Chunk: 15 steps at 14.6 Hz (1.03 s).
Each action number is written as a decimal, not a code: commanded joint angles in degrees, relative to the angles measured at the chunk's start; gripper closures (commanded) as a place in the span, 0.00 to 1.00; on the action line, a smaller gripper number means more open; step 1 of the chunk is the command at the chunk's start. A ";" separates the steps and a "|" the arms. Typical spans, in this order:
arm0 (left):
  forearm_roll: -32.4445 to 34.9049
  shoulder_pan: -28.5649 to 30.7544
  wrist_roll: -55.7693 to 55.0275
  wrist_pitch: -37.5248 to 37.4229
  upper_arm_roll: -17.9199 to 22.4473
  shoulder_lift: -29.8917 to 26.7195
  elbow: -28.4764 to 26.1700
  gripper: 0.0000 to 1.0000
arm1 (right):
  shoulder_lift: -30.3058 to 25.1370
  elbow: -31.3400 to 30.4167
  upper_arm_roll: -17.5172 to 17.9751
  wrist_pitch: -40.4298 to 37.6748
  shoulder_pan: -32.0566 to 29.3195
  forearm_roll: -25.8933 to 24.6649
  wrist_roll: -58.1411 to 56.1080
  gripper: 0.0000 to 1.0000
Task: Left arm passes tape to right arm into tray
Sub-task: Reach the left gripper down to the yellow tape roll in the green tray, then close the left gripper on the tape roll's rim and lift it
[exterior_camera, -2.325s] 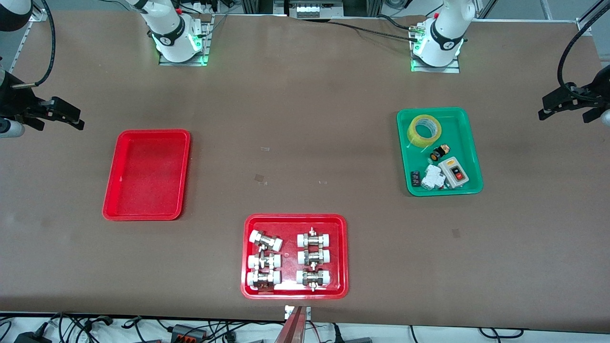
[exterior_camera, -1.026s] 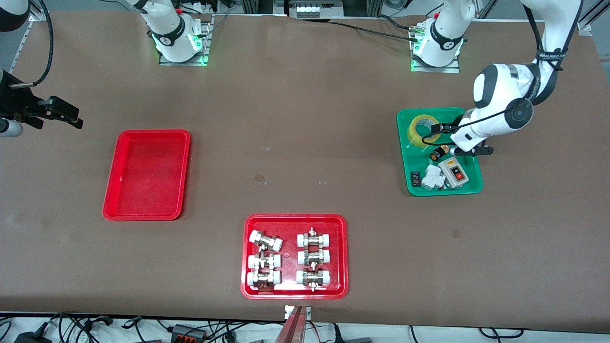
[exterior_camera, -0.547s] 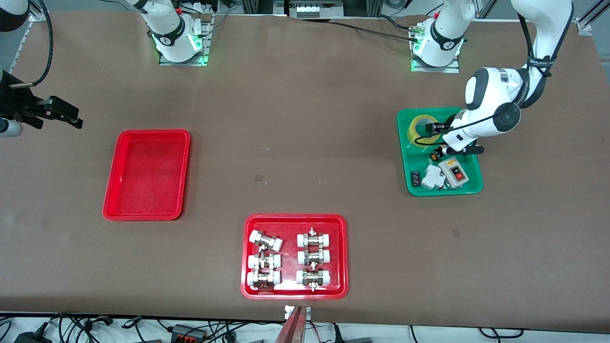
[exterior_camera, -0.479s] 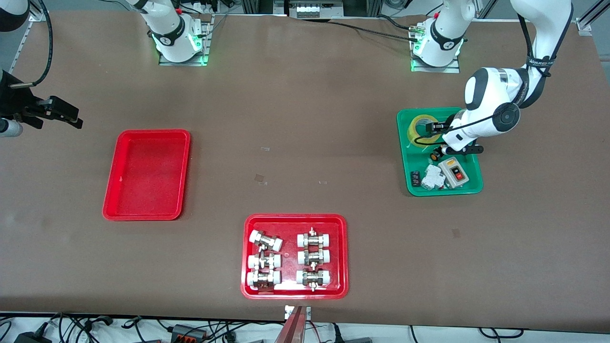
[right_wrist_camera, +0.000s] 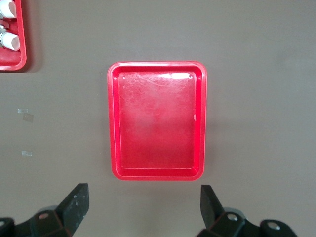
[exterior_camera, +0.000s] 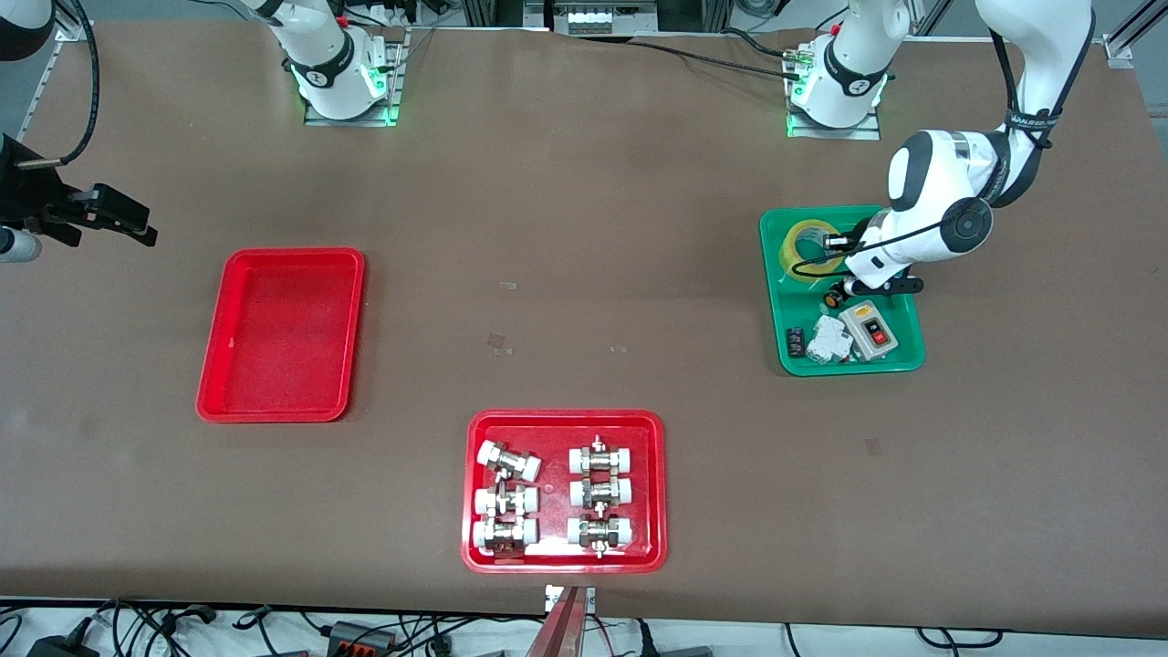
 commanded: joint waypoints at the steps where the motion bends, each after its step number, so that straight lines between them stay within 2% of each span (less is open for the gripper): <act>1: -1.18 0.18 0.96 0.78 -0.47 -0.18 -0.71 0.90 | -0.70 -0.27 0.15 -0.84 -0.46 -0.08 -0.17 0.00; 3: -1.09 0.09 0.96 0.52 -0.65 -0.44 -0.19 0.92 | -0.70 -0.27 0.15 -1.01 -0.46 -0.08 -0.17 0.00; 5: -1.09 0.27 0.96 -0.27 -2.75 -0.97 1.65 0.95 | -0.70 -0.27 0.15 -1.19 -0.37 -0.08 -0.17 0.00; 8: -1.01 0.09 0.88 -6.32 -3.02 -2.64 5.86 0.98 | -0.70 -0.18 0.15 -1.10 -0.37 -0.17 -0.17 0.00; 10: -0.92 0.18 0.88 -12.28 -4.24 -2.82 11.39 0.99 | -0.70 -0.27 0.15 -1.19 -0.28 -0.17 -0.35 0.00; 15: -1.09 -1.31 -0.27 -33.02 -6.09 -2.20 30.20 0.99 | -0.79 -0.27 0.67 -1.19 0.25 -0.35 -0.97 0.00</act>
